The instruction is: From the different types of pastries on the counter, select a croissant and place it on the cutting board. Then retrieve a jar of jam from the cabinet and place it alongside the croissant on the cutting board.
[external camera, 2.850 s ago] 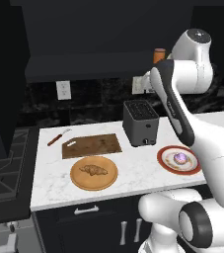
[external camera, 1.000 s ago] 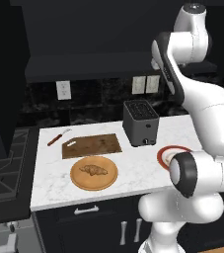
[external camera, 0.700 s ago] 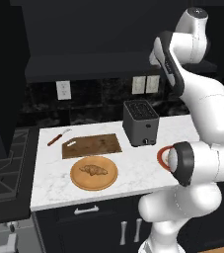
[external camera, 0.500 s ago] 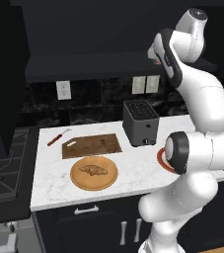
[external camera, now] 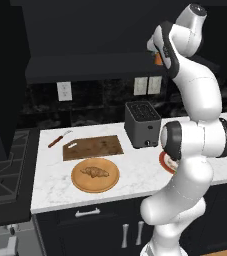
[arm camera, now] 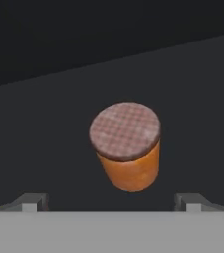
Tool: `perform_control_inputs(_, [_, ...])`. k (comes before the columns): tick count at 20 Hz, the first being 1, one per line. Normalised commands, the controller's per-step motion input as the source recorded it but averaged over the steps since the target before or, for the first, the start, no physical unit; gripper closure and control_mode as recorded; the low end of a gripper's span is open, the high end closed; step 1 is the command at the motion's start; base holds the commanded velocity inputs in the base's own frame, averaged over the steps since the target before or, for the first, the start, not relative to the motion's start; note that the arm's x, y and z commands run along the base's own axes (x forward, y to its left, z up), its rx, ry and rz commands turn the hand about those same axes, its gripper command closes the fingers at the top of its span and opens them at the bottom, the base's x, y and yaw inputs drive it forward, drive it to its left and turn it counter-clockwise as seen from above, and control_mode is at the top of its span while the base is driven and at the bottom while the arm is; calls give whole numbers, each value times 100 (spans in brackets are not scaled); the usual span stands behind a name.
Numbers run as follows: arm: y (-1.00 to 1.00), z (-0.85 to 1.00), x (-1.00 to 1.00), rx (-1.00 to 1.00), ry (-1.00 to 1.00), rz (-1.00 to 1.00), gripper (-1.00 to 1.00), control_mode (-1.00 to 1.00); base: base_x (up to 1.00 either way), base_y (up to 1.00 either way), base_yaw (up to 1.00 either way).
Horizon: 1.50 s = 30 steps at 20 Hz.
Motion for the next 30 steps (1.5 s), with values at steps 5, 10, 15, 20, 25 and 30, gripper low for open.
perform_control_inputs(5, [-2,11,50,2,-14,0,-100,-100,0,0,0])
perform_control_inputs(10, [0,-16,13,-5,3,0,-100,-100,0,0,0])
perform_control_inputs(15, [0,-47,15,-14,5,0,-100,-100,0,0,0])
perform_control_inputs(20, [0,0,16,0,0,0,-100,-100,0,0,0])
perform_control_inputs(25, [-3,0,47,0,0,0,-100,-100,0,0,0])
perform_control_inputs(30, [-1,-6,23,0,3,3,-100,-100,0,0,0])
